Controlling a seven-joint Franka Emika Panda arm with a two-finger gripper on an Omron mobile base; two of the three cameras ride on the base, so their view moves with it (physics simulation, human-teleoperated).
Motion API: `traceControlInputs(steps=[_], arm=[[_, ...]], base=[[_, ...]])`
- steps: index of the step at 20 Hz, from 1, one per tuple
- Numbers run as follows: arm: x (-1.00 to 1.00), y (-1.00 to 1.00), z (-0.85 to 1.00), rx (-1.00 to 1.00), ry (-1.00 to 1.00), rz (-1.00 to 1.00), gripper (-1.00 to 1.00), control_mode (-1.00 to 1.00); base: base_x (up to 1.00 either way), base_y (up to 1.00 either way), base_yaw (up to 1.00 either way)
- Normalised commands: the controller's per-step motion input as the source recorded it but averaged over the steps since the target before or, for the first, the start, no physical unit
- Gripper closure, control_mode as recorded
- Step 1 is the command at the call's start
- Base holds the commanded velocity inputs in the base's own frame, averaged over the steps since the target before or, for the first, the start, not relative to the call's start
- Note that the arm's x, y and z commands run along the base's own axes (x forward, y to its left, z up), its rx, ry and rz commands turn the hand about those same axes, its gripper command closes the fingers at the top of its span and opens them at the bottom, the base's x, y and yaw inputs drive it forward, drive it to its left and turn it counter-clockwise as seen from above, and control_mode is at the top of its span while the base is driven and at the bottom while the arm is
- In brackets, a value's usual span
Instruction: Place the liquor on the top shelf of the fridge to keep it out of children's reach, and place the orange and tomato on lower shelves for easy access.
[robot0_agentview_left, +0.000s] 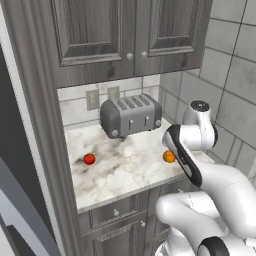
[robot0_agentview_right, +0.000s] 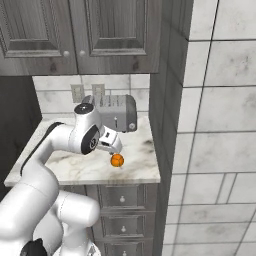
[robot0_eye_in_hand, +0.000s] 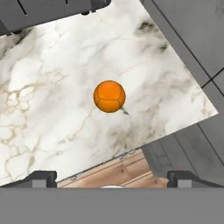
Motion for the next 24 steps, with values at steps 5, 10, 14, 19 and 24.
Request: traceControlInputs(steps=[5, 10, 14, 19, 24], arm=[[0.15, 0.00, -0.36, 0.00, 0.06, 0.00, -1.00, -1.00], [0.19, 0.00, -0.37, 0.00, 0.10, 0.00, -1.00, -1.00], [0.22, 0.00, -0.32, 0.00, 0.10, 0.00, -1.00, -1.00], [0.27, -0.06, -0.26, 0.00, 0.08, 0.00, -1.00, -1.00], [0.30, -0.09, -0.25, 0.00, 0.07, 0.00, -1.00, -1.00]], base=[[0.00, 0.00, 0.00], [0.00, 0.00, 0.00], [0.00, 0.00, 0.00], [0.00, 0.00, 0.00], [0.00, 0.00, 0.00]])
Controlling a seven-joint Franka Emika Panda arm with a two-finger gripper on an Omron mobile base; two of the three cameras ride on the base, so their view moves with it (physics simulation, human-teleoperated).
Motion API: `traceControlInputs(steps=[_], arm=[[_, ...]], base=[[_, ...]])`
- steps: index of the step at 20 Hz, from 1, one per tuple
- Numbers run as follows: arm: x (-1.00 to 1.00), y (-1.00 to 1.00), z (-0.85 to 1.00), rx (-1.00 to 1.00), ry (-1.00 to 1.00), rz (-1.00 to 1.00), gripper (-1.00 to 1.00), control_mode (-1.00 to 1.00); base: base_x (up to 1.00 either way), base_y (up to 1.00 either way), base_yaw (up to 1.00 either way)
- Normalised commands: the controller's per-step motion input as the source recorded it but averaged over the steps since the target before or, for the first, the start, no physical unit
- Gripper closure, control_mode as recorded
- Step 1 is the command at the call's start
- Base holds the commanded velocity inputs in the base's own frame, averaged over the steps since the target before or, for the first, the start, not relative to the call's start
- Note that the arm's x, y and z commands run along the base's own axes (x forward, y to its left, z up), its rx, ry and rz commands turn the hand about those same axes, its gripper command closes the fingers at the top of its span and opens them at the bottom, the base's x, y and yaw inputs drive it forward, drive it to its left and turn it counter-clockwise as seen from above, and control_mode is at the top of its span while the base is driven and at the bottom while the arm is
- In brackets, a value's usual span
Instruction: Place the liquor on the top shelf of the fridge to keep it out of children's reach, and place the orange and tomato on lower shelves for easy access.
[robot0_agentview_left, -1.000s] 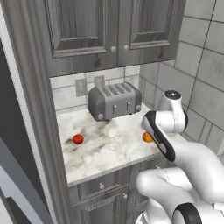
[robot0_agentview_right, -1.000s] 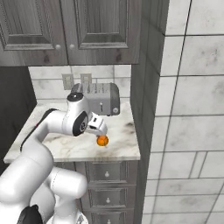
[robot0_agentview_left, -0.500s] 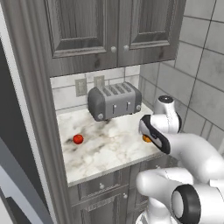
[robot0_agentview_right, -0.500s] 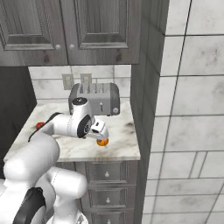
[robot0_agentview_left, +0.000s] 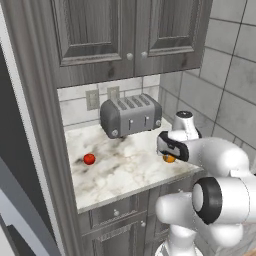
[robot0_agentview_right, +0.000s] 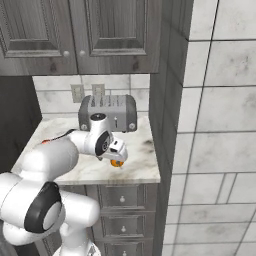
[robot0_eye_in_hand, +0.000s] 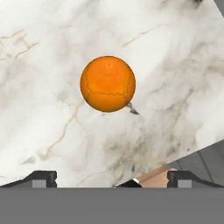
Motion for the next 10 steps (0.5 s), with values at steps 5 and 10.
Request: traceControlInputs(steps=[5, 10], arm=[[0.31, -0.03, -0.22, 0.00, 0.06, 0.00, -1.00, -1.00], [0.33, 0.00, -0.19, 0.00, 0.04, 0.00, -1.00, -1.00]], base=[[0.00, 0.00, 0.00], [0.00, 0.00, 0.00]])
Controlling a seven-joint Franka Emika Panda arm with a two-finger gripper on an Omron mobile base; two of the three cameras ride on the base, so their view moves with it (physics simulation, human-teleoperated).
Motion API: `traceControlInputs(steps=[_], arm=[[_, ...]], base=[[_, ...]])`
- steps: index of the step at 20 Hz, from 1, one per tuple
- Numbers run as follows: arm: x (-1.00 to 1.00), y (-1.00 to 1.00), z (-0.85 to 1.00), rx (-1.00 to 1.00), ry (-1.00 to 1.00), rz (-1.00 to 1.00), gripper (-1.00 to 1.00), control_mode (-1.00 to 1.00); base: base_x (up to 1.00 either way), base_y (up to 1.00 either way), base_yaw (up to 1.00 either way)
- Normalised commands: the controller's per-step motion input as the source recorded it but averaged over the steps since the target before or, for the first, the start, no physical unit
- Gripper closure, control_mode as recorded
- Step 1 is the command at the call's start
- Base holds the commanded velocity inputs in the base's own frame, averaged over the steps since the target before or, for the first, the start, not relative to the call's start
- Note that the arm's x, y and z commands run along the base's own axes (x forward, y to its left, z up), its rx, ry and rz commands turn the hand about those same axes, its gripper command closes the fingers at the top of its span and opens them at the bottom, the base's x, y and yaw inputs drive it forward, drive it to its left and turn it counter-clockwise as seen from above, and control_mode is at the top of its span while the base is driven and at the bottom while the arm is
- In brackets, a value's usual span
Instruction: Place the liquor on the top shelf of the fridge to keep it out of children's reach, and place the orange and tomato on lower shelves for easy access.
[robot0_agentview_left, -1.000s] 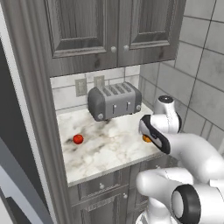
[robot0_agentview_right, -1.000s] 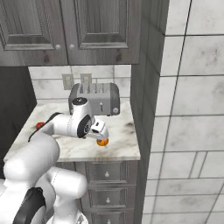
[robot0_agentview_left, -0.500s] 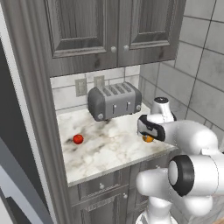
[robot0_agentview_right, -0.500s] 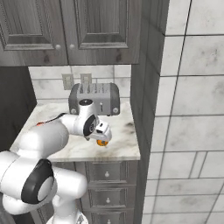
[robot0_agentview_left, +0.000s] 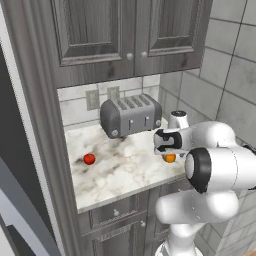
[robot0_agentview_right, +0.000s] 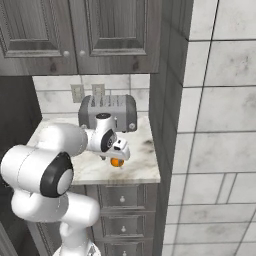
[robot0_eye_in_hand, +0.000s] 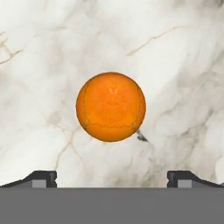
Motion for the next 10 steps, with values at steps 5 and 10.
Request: traceControlInputs(steps=[5, 10], arm=[[0.30, 0.00, -0.23, 0.00, 0.04, 0.00, -1.00, -1.00], [0.26, -0.01, -0.26, 0.00, 0.04, 0.00, -1.00, -1.00]], base=[[0.00, 0.00, 0.00], [0.00, 0.00, 0.00]])
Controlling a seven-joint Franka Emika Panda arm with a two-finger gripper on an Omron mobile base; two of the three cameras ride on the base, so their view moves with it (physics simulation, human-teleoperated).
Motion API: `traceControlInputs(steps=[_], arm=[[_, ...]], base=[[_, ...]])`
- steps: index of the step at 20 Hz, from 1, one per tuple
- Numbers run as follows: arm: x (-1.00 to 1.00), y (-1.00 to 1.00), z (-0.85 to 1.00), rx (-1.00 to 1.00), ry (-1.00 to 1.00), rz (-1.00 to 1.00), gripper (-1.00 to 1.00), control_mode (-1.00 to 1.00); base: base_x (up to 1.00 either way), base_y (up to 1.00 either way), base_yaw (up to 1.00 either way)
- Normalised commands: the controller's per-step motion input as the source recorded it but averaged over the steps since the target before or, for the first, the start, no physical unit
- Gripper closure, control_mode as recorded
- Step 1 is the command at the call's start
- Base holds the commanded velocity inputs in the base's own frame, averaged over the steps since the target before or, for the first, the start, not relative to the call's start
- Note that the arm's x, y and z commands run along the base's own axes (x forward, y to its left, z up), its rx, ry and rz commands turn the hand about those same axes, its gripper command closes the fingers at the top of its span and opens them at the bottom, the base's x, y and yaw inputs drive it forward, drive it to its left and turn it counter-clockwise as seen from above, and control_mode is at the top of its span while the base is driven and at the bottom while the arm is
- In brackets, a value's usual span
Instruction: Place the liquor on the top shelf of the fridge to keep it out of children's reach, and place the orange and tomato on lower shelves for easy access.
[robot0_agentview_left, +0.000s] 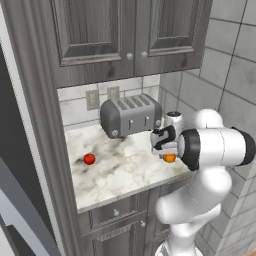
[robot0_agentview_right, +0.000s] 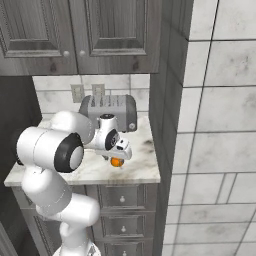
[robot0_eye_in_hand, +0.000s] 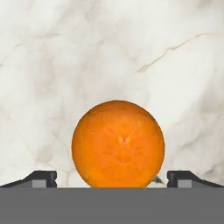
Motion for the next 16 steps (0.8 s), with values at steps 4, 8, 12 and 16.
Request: traceControlInputs(steps=[4, 8, 12, 16], arm=[[0.27, 0.00, -0.26, 0.00, 0.04, 0.00, -1.00, -1.00], [0.20, -0.03, -0.30, 0.00, 0.04, 0.00, -1.00, -1.00], [0.03, -0.06, -0.39, 0.00, 0.08, 0.00, 1.00, -1.00], [0.00, -0.04, -0.41, 0.00, 0.09, 0.00, 1.00, -1.00]], base=[[0.00, 0.00, 0.00], [0.00, 0.00, 0.00], [0.00, 0.00, 0.00], [0.00, 0.00, 0.00]])
